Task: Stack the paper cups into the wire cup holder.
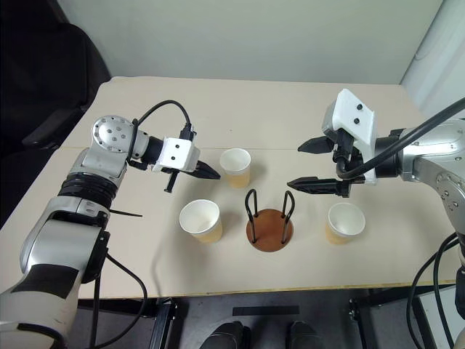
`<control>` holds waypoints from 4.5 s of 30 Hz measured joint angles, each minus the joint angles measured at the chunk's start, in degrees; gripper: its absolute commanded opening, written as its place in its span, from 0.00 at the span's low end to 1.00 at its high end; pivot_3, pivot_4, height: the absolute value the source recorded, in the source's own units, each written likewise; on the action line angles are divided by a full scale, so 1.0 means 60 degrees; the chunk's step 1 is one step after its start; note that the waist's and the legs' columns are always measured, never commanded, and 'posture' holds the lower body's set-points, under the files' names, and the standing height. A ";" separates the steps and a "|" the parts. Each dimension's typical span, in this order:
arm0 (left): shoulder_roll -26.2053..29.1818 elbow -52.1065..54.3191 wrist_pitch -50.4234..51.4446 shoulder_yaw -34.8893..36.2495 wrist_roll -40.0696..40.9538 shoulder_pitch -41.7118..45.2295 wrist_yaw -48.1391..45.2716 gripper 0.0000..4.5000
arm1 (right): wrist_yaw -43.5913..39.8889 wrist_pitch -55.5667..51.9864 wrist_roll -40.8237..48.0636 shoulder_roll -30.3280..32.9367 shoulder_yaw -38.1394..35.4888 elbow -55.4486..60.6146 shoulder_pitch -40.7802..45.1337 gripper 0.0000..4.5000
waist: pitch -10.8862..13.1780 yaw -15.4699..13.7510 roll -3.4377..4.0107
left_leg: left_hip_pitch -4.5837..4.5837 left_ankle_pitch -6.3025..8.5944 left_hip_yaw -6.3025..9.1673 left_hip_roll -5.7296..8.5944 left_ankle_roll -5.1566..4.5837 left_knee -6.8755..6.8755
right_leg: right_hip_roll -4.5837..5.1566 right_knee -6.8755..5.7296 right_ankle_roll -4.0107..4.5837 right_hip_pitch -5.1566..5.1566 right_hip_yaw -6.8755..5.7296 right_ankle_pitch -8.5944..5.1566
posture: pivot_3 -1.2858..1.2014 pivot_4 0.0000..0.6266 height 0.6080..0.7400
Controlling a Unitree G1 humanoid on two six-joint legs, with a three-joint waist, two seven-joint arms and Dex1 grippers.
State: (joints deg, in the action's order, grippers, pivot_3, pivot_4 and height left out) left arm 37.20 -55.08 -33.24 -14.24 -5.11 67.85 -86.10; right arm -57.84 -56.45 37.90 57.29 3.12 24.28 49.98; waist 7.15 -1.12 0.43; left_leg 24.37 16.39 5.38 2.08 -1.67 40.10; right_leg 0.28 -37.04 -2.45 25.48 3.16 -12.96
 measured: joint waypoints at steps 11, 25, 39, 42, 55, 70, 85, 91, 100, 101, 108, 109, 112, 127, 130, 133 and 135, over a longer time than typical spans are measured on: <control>0.0265 -0.0080 -0.0163 -0.0006 -0.0409 0.0154 0.1084 0.67 | -0.0018 0.0068 -0.0003 0.0002 0.0000 -0.0067 0.0000 0.86 | 0.0000 -0.0026 0.0000 | 0.0002 0.0000 0.0000 0.0001 0.0000 0.0001 | 0.0001 0.0002 -0.0001 0.0002 0.0000 0.0001 | 0.52 0.24 1.00; -0.0086 -0.0428 -0.1348 -0.0440 -0.0909 0.0583 0.1084 0.67 | 0.0201 -0.0178 0.0018 0.0004 -0.0005 0.0152 -0.0042 0.86 | 0.0000 -0.0044 0.0000 | 0.0007 0.0001 -0.0001 0.0001 -0.0001 0.0000 | 0.0002 -0.0001 -0.0002 0.0011 0.0001 0.0001 | 0.52 0.24 1.00; -0.0502 -0.1253 -0.2132 -0.0966 -0.1698 0.0592 0.2047 0.31 | 0.0353 -0.0279 0.0048 0.0005 -0.0018 0.0253 -0.0157 0.86 | 0.0000 -0.0092 0.0000 | 0.0024 0.0001 -0.0002 0.0003 -0.0001 0.0004 | 0.0003 -0.0001 -0.0005 0.0027 0.0002 0.0003 | 0.52 0.24 1.00; -0.0565 -0.1379 -0.2232 -0.1001 -0.1739 0.0588 0.2200 0.05 | 0.0368 -0.0322 0.0066 0.0005 -0.0034 0.0254 -0.0157 0.86 | 0.0000 -0.0094 0.0000 | 0.0027 0.0001 -0.0002 0.0003 -0.0001 0.0003 | 0.0002 -0.0002 -0.0004 0.0031 0.0001 0.0003 | 0.52 0.24 1.00; -0.0530 -0.1442 -0.1952 -0.0775 -0.1199 0.0598 0.1252 0.01 | 0.0375 -0.0359 0.0102 0.0019 -0.0037 0.0253 -0.0159 0.86 | 0.0000 -0.0100 0.0000 | 0.0032 0.0001 -0.0002 0.0005 -0.0001 0.0006 | 0.0002 -0.0002 -0.0005 0.0033 0.0002 0.0003 | 0.52 0.24 1.00; 0.0814 0.1072 0.2890 -0.1300 0.1695 0.0968 -0.0734 0.01 | -0.0194 0.0119 0.0059 0.0398 -0.0049 0.0130 -0.0139 0.86 | 0.0000 -0.0072 0.0000 | 0.0064 0.0001 -0.0005 0.0004 -0.0001 0.0008 | 0.0001 -0.0004 -0.0009 0.0065 0.0003 0.0005 | 0.52 0.24 1.00; 0.2217 0.3824 0.5832 -0.3394 0.5236 0.1784 -0.0757 0.01 | -0.1037 0.0527 0.0004 0.1371 -0.0157 -0.0072 -0.0209 0.86 | 0.0000 -0.0141 0.0001 | 0.0064 0.0000 -0.0002 0.0012 -0.0001 0.0020 | 0.0013 0.0002 -0.0019 0.0049 0.0000 0.0011 | 0.52 0.24 1.00; 0.2104 0.3942 0.6133 -0.3657 0.5887 0.2197 -0.0759 0.01 | -0.1312 0.0550 0.0014 0.2129 -0.0660 -0.0072 -0.0816 0.86 | 0.0000 -0.0137 0.0001 | 0.0063 0.0000 -0.0004 0.0013 -0.0001 0.0019 | 0.0015 0.0006 -0.0020 0.0047 0.0002 0.0010 | 0.52 0.24 1.00; 0.1673 0.4128 0.6205 -0.4312 0.6635 0.2784 -0.0762 0.01 | -0.1315 0.0193 0.0215 0.2807 -0.1681 0.0161 -0.1492 0.86 | 0.0001 -0.0134 0.0002 | 0.0060 0.0000 -0.0007 0.0011 -0.0001 0.0017 | 0.0018 0.0004 -0.0023 0.0044 0.0006 0.0010 | 0.52 0.24 1.00; 0.1586 0.4120 0.6189 -0.4386 0.6656 0.2835 -0.0762 0.01 | -0.1303 0.0169 0.0225 0.2809 -0.1739 0.0182 -0.1511 0.86 | 0.0001 -0.0137 0.0003 | 0.0060 0.0000 -0.0007 0.0012 -0.0002 0.0017 | 0.0018 0.0005 -0.0024 0.0043 0.0008 0.0010 | 0.52 0.24 1.00; 0.1165 0.4103 0.6148 -0.4783 0.6871 0.2965 -0.0762 0.01 | -0.1130 -0.0018 0.0398 0.2856 -0.1956 0.0397 -0.1709 0.86 | 0.0003 -0.0138 0.0005 | 0.0058 0.0000 -0.0015 0.0018 -0.0002 0.0017 | 0.0013 0.0004 -0.0031 0.0040 0.0004 0.0009 | 0.52 0.24 1.00; 0.1126 0.4104 0.6148 -0.4820 0.6893 0.3004 -0.0763 0.01 | -0.1118 -0.0025 0.0406 0.2879 -0.1958 0.0397 -0.1709 0.86 | 0.0003 -0.0149 0.0005 | 0.0059 0.0000 -0.0011 0.0015 -0.0003 0.0019 | 0.0020 0.0004 -0.0034 0.0041 0.0008 0.0009 | 0.52 0.24 1.00; 0.1093 0.4126 0.6148 -0.4872 0.7054 0.3083 -0.0763 0.01 | -0.1109 -0.0028 0.0429 0.2961 -0.1965 0.0393 -0.1707 0.86 | 0.0003 -0.0155 0.0005 | 0.0058 0.0001 -0.0011 0.0017 -0.0003 0.0019 | 0.0022 0.0004 -0.0037 0.0039 0.0011 0.0008 | 0.52 0.24 1.00; 0.1071 0.4819 0.6235 -0.4954 0.7259 0.2943 -0.0766 0.01 | -0.1102 0.0056 0.0482 0.3023 -0.1985 0.0341 -0.1778 0.86 | 0.0004 -0.0173 0.0007 | 0.0053 0.0002 -0.0011 0.0018 -0.0011 0.0028 | 0.0029 0.0001 -0.0048 0.0030 0.0014 0.0006 | 0.52 0.24 1.00; 0.1103 0.4901 0.6244 -0.4973 0.7271 0.2903 -0.0766 0.01 | -0.1102 0.0104 0.0482 0.3027 -0.1985 0.0335 -0.1777 0.86 | 0.0004 -0.0166 0.0007 | 0.0052 0.0002 -0.0018 0.0023 -0.0012 0.0026 | 0.0019 0.0002 -0.0048 0.0030 0.0006 0.0006 | 0.52 0.24 1.00; 0.1123 0.4980 0.6257 -0.4996 0.7307 0.2899 -0.0767 0.01 | -0.1101 0.0138 0.0482 0.3037 -0.1985 0.0336 -0.1778 0.86 | 0.0004 -0.0175 0.0008 | 0.0052 0.0002 -0.0013 0.0023 -0.0012 0.0028 | 0.0027 0.0002 -0.0049 0.0027 0.0009 0.0006 | 0.52 0.24 1.00; 0.1135 0.5017 0.6264 -0.5010 0.7354 0.2898 -0.0767 0.01 | -0.1101 0.0144 0.0484 0.3061 -0.1989 0.0335 -0.1779 0.86 | 0.0004 -0.0179 0.0007 | 0.0052 0.0002 -0.0009 0.0020 -0.0013 0.0030 | 0.0033 0.0001 -0.0049 0.0027 0.0012 0.0006 | 0.52 0.24 1.00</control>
State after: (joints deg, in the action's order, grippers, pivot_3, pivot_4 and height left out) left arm 44.01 -24.98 4.34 -44.30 39.01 85.23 -90.71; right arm -64.44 -55.58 40.80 75.65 -8.81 26.28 39.30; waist 7.17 -2.19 0.47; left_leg 24.68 16.40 5.32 2.20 -1.75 40.27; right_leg 0.48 -37.03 -2.75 25.64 3.23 -12.92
